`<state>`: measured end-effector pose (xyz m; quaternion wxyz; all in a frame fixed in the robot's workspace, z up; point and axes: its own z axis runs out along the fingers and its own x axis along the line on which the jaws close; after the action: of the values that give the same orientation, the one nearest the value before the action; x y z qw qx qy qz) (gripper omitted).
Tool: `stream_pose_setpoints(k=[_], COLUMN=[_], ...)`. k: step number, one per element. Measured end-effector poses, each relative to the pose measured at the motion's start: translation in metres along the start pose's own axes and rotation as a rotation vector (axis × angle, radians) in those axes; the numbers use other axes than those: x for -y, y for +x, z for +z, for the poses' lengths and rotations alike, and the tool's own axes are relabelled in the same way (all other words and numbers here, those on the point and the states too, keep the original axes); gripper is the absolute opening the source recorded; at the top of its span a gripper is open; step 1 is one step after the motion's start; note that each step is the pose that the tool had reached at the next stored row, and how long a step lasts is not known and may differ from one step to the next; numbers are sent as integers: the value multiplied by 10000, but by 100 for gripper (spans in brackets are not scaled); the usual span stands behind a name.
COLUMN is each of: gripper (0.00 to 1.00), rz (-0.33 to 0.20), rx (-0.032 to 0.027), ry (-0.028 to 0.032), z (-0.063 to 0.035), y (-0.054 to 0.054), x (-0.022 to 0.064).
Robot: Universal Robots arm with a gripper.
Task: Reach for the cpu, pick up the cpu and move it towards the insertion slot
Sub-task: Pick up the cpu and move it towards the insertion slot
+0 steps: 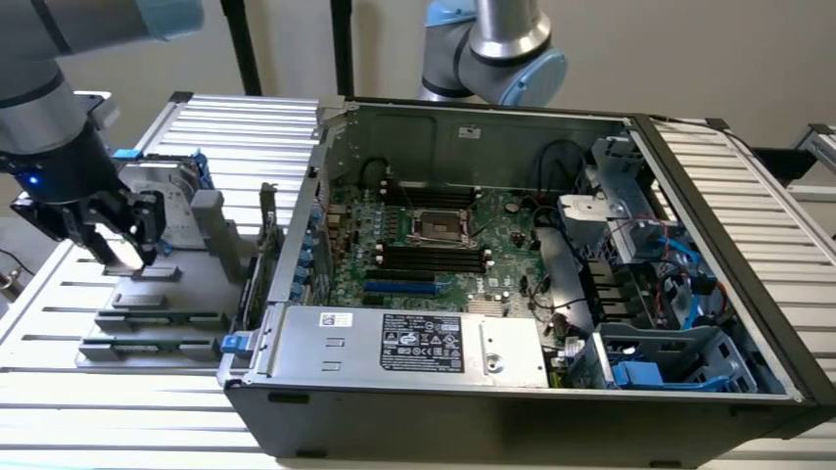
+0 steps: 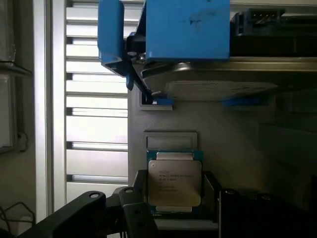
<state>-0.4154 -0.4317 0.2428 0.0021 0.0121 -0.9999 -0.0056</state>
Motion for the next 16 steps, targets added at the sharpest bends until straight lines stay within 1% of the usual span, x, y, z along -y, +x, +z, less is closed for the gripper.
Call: stream_pose_setpoints(k=[4,10,13,16], gripper=[54,54,54,54], rz=[0,0,0,-1], rx=[-3,-15,-25,-45], ry=[0,-1,-2,-8], z=[-185,-458,-593,-727], y=[-35,-118,-187,-296], x=[-1,-2,-2,-1])
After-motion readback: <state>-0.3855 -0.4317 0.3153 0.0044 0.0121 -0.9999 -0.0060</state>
